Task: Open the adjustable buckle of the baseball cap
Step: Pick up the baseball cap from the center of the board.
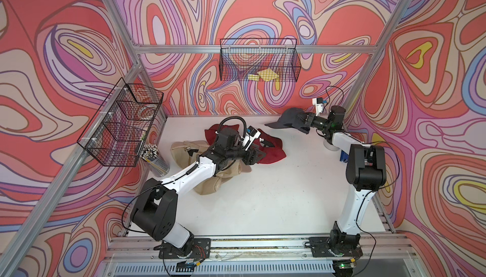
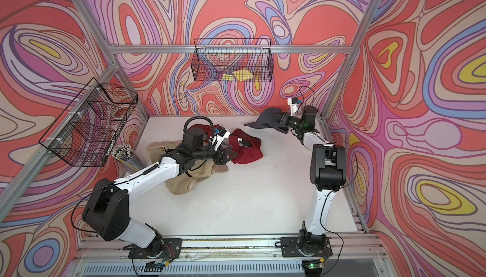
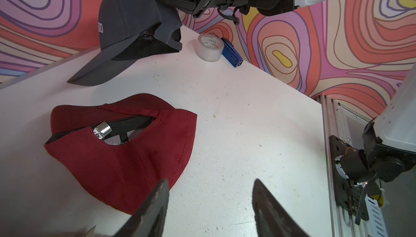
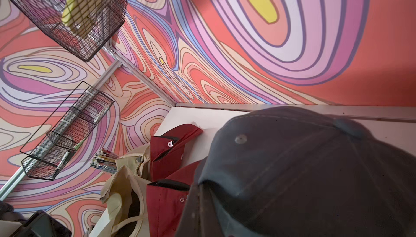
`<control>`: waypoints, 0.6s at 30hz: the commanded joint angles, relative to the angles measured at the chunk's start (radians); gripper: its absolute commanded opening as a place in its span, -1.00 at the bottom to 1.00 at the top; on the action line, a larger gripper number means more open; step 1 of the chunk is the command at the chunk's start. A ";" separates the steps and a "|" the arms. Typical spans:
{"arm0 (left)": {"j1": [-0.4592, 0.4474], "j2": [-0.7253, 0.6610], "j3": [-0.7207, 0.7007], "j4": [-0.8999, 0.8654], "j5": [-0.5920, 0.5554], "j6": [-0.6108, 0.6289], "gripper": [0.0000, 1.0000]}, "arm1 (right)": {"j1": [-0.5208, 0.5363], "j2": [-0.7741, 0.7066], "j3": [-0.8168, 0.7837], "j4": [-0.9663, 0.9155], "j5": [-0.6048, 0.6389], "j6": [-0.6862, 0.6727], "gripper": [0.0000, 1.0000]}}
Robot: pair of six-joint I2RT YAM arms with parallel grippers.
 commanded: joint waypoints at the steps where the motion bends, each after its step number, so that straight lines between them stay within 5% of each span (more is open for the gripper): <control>1: -0.012 -0.059 -0.044 0.035 0.014 0.070 0.40 | 0.047 -0.105 -0.055 -0.089 0.115 -0.068 -1.00; 9: -0.024 -0.129 -0.049 0.009 0.030 0.281 0.44 | 0.134 -0.387 -0.234 -0.162 0.278 -0.047 -1.00; 18: -0.040 -0.127 -0.046 0.069 -0.039 0.302 0.49 | 0.247 -0.615 -0.303 -0.290 0.388 0.004 -1.00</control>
